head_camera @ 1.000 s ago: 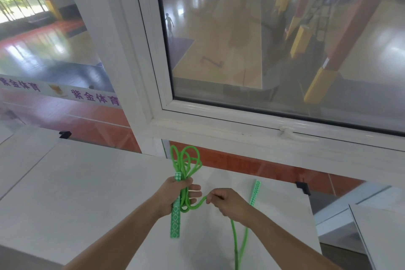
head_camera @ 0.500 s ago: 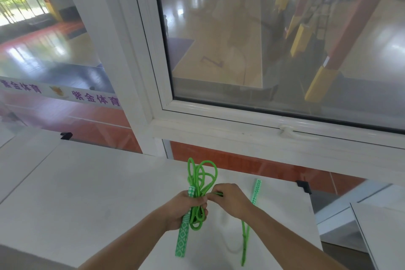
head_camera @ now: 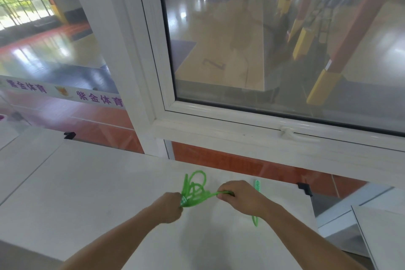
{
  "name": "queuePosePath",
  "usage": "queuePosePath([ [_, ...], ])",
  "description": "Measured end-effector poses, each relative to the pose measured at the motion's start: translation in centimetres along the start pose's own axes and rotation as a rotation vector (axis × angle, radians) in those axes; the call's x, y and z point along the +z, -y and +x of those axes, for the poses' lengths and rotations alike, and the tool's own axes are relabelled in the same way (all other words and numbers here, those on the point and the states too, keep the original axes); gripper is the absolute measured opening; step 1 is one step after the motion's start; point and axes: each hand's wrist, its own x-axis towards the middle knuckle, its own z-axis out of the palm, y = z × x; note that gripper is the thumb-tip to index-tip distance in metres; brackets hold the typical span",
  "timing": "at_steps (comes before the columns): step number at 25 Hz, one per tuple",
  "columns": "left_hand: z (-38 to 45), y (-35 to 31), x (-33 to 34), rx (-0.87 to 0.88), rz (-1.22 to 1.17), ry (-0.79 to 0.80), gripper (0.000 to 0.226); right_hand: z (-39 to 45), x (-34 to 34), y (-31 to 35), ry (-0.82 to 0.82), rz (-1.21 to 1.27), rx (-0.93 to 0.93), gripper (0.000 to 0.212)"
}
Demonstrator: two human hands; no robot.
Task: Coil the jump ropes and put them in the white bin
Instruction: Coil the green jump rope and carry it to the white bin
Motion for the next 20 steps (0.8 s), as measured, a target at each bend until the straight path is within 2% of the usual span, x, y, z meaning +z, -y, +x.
queuePosePath([
  [2, -1.5, -1.8, 0.4, 0.133, 0.246, 0.039, 0.034, 0.6, -1.3, 1.4, -0.006, -0.032, -0.097, 0.024],
  [4, -2.8, -3.5, 0.5, 0.236, 0.332, 0.085, 0.034, 1.2, -2.1, 2.2, 0.014, -0.012, -0.148, 0.021],
  [6, -3.6, -4.8, 0.6, 0.332, 0.345, 0.114, 0.033, 1.6, -2.4, 2.4, 0.032, 0.035, -0.160, 0.019],
  [8, -4.2, -5.8, 0.3, 0.356, 0.251, 0.153, 0.031, 1.5, -2.5, 2.7, 0.046, 0.115, -0.117, 0.019],
  [11, -3.2, -5.2, 0.6, 0.218, -0.098, 0.231, 0.019, 1.2, -3.5, 3.6, 0.058, 0.237, -0.075, 0.018],
  [13, -1.8, -3.3, 0.7, 0.017, -0.528, 0.307, 0.016, 0.9, -4.5, 4.2, 0.078, 0.199, -0.104, 0.020],
  [15, -0.9, -1.9, 0.3, -0.167, -0.820, 0.297, 0.016, 0.6, -5.0, 4.6, 0.119, 0.101, -0.133, 0.021],
  [17, -0.4, -1.7, 0.0, -0.207, -0.836, 0.245, 0.016, 0.5, -4.9, 5.2, 0.162, 0.016, -0.163, 0.021],
  [20, -0.7, -3.5, 0.2, -0.103, -0.574, 0.248, 0.014, 0.5, -4.1, 7.3, 0.234, -0.106, -0.290, 0.021],
])
